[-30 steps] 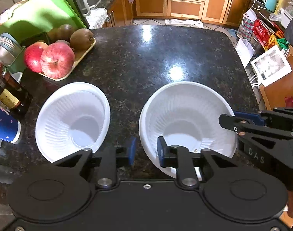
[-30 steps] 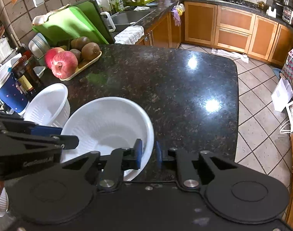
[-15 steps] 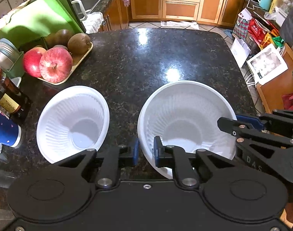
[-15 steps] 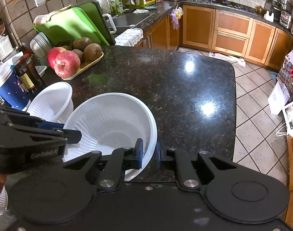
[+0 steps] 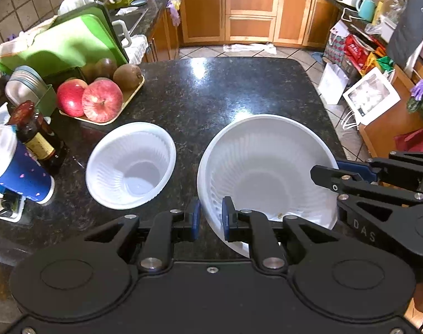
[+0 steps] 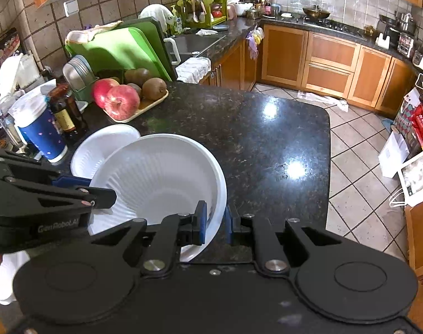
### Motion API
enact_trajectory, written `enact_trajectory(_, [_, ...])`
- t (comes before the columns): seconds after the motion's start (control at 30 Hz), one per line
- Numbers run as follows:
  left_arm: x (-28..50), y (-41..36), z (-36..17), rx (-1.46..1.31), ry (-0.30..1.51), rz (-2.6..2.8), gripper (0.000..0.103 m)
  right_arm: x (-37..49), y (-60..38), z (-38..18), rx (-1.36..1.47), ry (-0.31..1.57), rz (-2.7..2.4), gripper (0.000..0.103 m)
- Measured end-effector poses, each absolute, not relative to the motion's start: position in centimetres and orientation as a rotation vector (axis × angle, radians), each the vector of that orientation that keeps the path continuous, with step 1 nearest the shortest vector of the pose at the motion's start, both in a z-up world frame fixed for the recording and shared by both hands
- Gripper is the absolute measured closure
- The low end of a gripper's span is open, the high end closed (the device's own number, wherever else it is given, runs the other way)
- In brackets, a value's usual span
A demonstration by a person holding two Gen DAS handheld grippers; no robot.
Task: Organize plates and bowls
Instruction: 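Lift the white bowl with the left gripper and carry it toward the orange plate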
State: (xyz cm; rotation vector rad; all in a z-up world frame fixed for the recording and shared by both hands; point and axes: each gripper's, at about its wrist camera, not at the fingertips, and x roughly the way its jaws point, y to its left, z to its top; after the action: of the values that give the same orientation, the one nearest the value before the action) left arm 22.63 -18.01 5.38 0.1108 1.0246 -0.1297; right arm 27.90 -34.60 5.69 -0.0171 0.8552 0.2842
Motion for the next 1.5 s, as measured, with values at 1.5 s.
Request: enact_trajectory(1.5, [8.2,2.4,4.7,0.217,1.060,-0.302,0.082,8.8,-11.2,6.0,-0.060,0.900,0.208,0.085])
